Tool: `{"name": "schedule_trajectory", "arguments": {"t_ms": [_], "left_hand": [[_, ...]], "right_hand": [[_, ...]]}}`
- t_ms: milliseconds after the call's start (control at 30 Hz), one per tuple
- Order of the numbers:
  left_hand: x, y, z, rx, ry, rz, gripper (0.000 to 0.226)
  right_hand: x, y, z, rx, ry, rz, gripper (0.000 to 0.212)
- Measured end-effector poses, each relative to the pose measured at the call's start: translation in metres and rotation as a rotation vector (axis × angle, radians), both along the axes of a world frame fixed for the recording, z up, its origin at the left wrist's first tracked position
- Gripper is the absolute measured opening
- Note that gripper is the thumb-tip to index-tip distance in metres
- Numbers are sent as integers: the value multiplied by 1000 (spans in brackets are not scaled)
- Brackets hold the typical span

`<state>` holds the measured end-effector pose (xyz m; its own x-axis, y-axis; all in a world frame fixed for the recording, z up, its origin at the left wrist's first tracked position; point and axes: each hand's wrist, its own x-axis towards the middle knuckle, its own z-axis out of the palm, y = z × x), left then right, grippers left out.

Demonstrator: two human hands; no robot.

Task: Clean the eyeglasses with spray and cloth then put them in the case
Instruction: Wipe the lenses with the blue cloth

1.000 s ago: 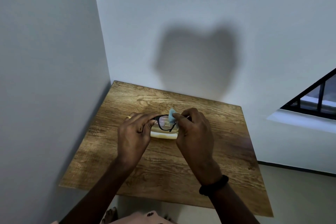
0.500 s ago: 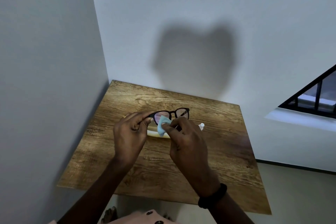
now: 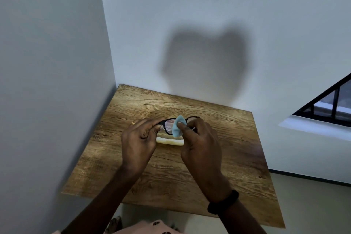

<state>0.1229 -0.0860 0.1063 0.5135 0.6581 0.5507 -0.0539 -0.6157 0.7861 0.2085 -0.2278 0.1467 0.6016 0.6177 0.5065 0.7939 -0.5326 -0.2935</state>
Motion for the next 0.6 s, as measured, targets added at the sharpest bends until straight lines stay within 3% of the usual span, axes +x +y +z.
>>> {"name": "schedule_trajectory", "arguments": {"t_ms": [233, 367, 600], "left_hand": [[0, 2, 2, 11, 19, 16, 20], [3, -5, 4, 51, 30, -17, 20], [0, -5, 4, -247, 18, -11, 33]], "right_hand": [[-12, -5, -5, 20, 20, 93, 35], [-10, 5, 3, 46, 29, 73, 42], [-15, 5, 11, -13, 20, 141, 35]]}}
